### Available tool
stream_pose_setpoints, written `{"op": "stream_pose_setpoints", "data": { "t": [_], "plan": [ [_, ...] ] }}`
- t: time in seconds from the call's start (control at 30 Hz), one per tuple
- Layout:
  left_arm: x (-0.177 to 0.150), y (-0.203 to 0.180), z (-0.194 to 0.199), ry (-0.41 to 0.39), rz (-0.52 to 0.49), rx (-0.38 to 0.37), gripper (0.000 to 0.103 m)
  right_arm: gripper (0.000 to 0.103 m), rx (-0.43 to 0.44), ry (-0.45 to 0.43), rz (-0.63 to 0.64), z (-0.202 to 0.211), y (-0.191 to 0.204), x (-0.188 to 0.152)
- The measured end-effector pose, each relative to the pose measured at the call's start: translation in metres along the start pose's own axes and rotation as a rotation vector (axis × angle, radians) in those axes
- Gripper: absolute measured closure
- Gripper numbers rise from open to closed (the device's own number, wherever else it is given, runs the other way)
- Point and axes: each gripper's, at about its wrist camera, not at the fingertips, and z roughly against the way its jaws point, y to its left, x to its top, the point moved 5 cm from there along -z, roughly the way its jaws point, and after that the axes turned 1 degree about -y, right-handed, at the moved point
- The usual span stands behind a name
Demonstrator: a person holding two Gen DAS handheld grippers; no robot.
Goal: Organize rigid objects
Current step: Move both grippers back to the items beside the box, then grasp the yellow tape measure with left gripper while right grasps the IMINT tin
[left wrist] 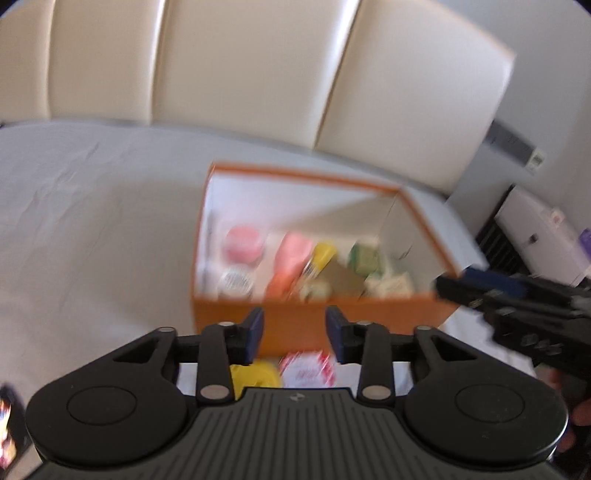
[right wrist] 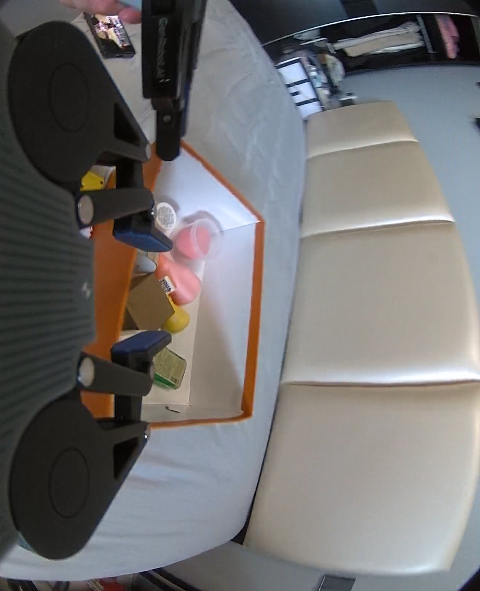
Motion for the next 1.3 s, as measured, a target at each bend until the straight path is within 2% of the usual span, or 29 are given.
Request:
{"op": "stream_pose_setpoints", "data": {
  "t": [0.07,0.2,0.27,0.37,0.43,0.53,0.87,0.97,1.1,1.27,1.3],
  "plan": [
    [-0.013,0.002,-0.013,0.051,-0.001,0.011,0.052,0.054,-0.013,-0.013,-0.007,0.001,0.003,-0.012],
    [-0.04,0.01,-0.039,0.141,0.003,0.069,0.046,0.054,-0.02,0.064,-0.047,-0.019,0.006,-0.046],
    [-0.048,0.016,-0.049,0.197,0.045,0.098,0.046,0.054,-0.033,0.097,-0.057,-0.027,0.007,-0.061],
    [-0.048,0.022,-0.059,0.211,0.097,0.107,0.041,0.054,-0.034,0.142,-0.088,-0.038,0.007,-0.077],
    [-0.048,0.021,-0.065,0.218,0.054,0.151,0.038,0.054,-0.024,0.166,-0.108,-0.044,0.007,-0.082],
    [-0.052,0.019,-0.079,0.244,0.017,0.169,0.038,0.054,-0.01,0.2,-0.131,-0.055,0.008,-0.086],
    [-0.059,0.024,-0.095,0.275,0.045,0.16,0.038,0.054,0.011,0.236,-0.153,-0.08,0.011,-0.092],
    [-0.058,0.024,-0.096,0.272,0.039,0.155,0.045,0.054,0.015,0.236,-0.147,-0.083,0.013,-0.091],
    [-0.058,0.024,-0.096,0.281,0.011,0.197,0.045,0.054,0.022,0.242,-0.142,-0.085,0.016,-0.092],
    [-0.058,0.033,-0.093,0.283,0.039,0.242,0.045,0.054,0.04,0.265,-0.126,-0.09,0.024,-0.094],
    [-0.058,0.035,-0.093,0.283,0.044,0.253,0.042,0.054,0.046,0.269,-0.121,-0.092,0.027,-0.094]
  ]
}}
